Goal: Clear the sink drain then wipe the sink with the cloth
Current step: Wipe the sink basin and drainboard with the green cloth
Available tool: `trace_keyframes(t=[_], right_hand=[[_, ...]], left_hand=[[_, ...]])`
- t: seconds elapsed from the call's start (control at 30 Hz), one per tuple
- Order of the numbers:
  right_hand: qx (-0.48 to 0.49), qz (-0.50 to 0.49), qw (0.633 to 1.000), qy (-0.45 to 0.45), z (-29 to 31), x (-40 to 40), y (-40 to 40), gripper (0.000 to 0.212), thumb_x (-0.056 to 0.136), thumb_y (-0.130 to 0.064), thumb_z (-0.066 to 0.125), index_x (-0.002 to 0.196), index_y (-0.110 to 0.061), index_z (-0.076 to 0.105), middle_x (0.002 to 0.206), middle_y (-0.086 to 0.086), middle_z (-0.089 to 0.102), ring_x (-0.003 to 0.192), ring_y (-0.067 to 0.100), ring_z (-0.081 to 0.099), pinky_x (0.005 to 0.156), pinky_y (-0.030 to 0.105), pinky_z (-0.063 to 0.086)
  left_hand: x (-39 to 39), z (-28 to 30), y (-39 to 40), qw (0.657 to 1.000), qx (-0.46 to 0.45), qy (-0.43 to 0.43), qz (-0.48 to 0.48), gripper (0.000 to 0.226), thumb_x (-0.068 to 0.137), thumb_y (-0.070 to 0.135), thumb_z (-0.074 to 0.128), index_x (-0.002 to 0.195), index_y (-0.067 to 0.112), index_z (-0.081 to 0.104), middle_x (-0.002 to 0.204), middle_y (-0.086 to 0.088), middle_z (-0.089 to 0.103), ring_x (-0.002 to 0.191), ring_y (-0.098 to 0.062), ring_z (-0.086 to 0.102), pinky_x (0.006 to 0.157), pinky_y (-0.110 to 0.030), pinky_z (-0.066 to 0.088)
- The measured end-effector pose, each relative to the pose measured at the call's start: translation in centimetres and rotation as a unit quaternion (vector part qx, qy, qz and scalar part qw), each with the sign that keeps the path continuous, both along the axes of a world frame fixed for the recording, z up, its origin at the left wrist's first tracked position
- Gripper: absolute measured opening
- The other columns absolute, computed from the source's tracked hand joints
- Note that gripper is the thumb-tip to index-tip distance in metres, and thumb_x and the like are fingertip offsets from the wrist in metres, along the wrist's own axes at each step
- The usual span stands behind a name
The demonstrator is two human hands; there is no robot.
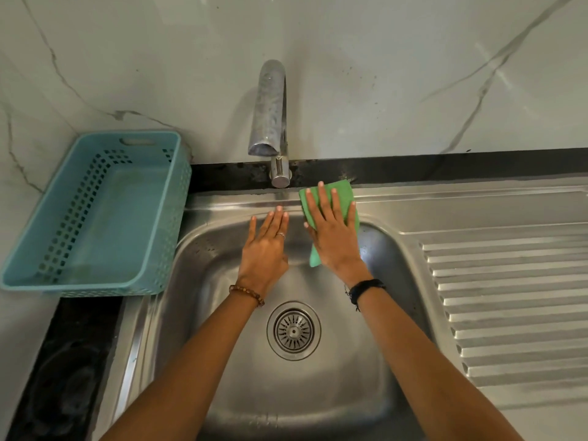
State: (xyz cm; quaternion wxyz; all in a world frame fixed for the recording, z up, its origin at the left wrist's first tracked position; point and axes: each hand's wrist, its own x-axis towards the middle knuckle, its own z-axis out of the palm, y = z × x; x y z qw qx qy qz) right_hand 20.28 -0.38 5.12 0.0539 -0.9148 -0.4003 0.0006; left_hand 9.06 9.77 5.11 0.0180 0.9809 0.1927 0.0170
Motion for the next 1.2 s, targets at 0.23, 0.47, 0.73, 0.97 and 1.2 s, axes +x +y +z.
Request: trace_keyframes(t=[0.23,0.47,0.73,0.97,1.2], right_hand=[[-0.048,-0.034,0.998,-0.008,0.1,2.9,-3.1,0.068,0.099,-0.045,0.028,0.149,-0.019,-0.012,0.159,0.008,-0.010,0.147,0.028,-0.006,0.116,0.053,0.002],[-0.040,-0.199,0.966,0.161,2.5,5.1,-6.5,0.067,0.101,-0.042,0.022,0.149,-0.009,-0.011,0.159,0.011,-0.012,0.147,0.028,-0.004,0.115,0.055,0.002],[0.443,-0.275,0.714,0.468,9.9,0.8,-11.8,0.027,0.101,-0.029,0.039,0.113,-0.011,0.055,0.083,0.006,0.066,0.071,0.017,0.063,0.055,0.017,0.052],[0.596,-0.235,0.391,0.661,10.9,-6.1,-14.1,0.043,0.097,-0.036,0.039,0.125,-0.005,0.052,0.105,0.014,0.068,0.091,0.025,0.066,0.081,0.039,0.054],[0.636,-0.221,0.358,0.647,10.3,-8.9,-16.0,0.052,0.093,-0.034,0.043,0.130,0.003,0.048,0.099,0.017,0.067,0.084,0.027,0.067,0.077,0.036,0.056]], left_hand=[[0.1,1.0,0.3,0.999,0.019,0.039,-0.005,0.072,0.088,0.015,0.042,0.148,0.012,0.004,0.159,-0.006,0.005,0.146,-0.015,0.008,0.115,-0.043,-0.011],[0.2,3.0,0.5,0.995,-0.018,0.101,-0.006,0.073,0.088,0.014,0.044,0.149,0.016,0.003,0.159,-0.003,0.003,0.146,-0.015,0.006,0.115,-0.051,-0.006],[0.0,6.3,-1.4,0.898,-0.425,-0.034,0.111,0.058,0.091,0.007,0.053,0.144,0.011,0.029,0.154,-0.009,0.024,0.138,-0.027,0.031,0.113,-0.038,0.028],[-2.8,10.8,-8.9,0.597,-0.790,-0.074,0.117,0.021,0.091,0.026,0.054,0.104,0.013,0.063,0.107,-0.008,0.066,0.091,-0.018,0.065,0.078,-0.031,0.054],[-3.4,13.2,-12.2,0.641,-0.754,-0.117,0.086,0.006,0.087,0.011,0.061,0.085,0.016,0.064,0.078,-0.002,0.065,0.055,0.000,0.065,0.058,-0.013,0.054]])
